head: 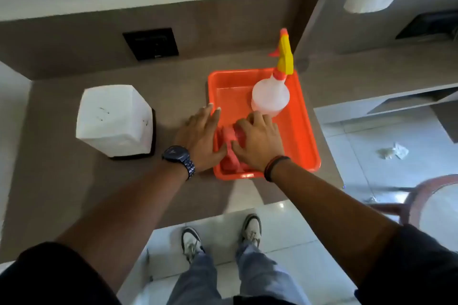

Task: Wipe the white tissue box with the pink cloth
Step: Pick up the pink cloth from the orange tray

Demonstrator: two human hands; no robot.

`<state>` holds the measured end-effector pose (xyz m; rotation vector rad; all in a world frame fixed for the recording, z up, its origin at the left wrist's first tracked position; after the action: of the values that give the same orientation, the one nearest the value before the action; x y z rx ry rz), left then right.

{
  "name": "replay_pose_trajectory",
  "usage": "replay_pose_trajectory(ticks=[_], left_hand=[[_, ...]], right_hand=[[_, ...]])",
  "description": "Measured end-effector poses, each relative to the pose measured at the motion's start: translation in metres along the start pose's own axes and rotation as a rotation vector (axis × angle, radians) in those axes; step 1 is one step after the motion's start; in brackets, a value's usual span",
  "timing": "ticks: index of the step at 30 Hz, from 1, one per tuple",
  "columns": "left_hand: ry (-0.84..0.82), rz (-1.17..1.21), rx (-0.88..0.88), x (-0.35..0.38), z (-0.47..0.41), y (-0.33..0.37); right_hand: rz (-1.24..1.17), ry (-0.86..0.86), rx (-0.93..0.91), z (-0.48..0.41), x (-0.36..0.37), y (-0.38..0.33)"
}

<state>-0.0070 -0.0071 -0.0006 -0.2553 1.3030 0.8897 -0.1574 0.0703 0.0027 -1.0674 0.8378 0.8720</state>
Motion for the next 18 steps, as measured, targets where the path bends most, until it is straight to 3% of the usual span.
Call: replay_pose_trajectory(ticks=[10, 18], left_hand=[[-0.099, -0.093, 0.063, 0.019, -0.010, -0.017], [-0.086, -0.058, 0.069, 0.019, -0.010, -0.015]], right_hand=[[0.092, -0.409, 0.051, -0.016, 0.015, 0.008], [0.004, -0.298, 0.123, -0.029, 0.028, -0.003]])
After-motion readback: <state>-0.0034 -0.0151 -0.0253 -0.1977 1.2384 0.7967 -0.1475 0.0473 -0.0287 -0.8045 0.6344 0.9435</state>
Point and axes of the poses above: each hand's wrist, its own z-axis away from the middle knuckle, its own x-axis out of the palm, y = z × x, the point moved 1 cm from there along -z, towards the middle knuckle, and after that the axes turned 14 degrees about -y, right-handed, at the moved point
